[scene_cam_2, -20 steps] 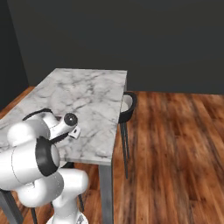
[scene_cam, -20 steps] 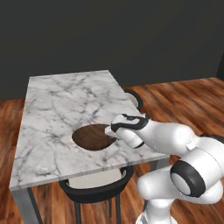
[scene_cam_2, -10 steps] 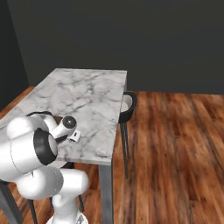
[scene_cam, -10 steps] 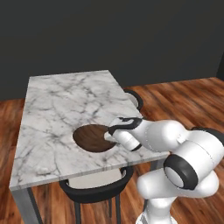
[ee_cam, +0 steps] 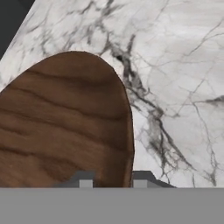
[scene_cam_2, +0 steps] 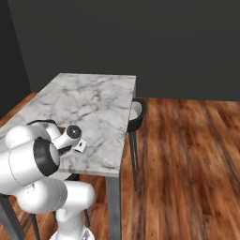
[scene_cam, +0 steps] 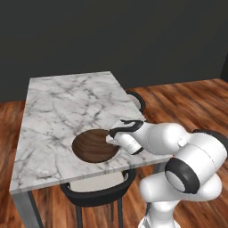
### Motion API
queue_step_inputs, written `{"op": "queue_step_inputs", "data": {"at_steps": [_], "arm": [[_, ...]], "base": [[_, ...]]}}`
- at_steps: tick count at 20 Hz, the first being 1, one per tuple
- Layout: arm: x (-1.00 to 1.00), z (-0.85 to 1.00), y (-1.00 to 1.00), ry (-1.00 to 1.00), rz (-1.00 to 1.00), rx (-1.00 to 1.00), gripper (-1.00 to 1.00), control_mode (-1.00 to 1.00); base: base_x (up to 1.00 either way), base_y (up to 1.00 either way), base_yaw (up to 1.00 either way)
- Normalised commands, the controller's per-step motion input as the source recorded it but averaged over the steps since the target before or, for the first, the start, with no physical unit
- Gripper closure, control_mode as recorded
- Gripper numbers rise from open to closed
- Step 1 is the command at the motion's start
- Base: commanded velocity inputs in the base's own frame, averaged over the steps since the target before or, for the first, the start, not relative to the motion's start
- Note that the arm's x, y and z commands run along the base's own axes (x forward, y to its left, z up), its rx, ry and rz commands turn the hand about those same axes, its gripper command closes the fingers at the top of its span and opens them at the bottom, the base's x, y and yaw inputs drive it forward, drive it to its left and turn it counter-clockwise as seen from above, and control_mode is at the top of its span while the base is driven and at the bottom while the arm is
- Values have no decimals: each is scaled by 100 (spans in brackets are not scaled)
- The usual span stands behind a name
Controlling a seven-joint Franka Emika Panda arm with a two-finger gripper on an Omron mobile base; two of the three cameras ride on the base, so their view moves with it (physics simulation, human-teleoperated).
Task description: Pick up the bowls from the cabinet and place each bowl in front of a stool on the dining counter.
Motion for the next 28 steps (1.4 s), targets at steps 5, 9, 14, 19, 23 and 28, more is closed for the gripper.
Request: {"op": "queue_step_inputs", "data": {"at_steps": [5,9,14,19,23,28], "arm": [[0,28,0,1,0,4,-100,-100],[0,80,0,4,0,8,-100,-100],[0,100,-9,13,0,7,-100,-100],[-28,100,-15,27,-4,5,-100,-100],[-58,100,-7,27,-7,0,-100,-100],[-98,96,-5,12,-7,-1,-100,-100]], "base": [[0,0,0],[0,0,0],[0,0,0],[0,0,0],[0,0,0],[0,0,0]]}}
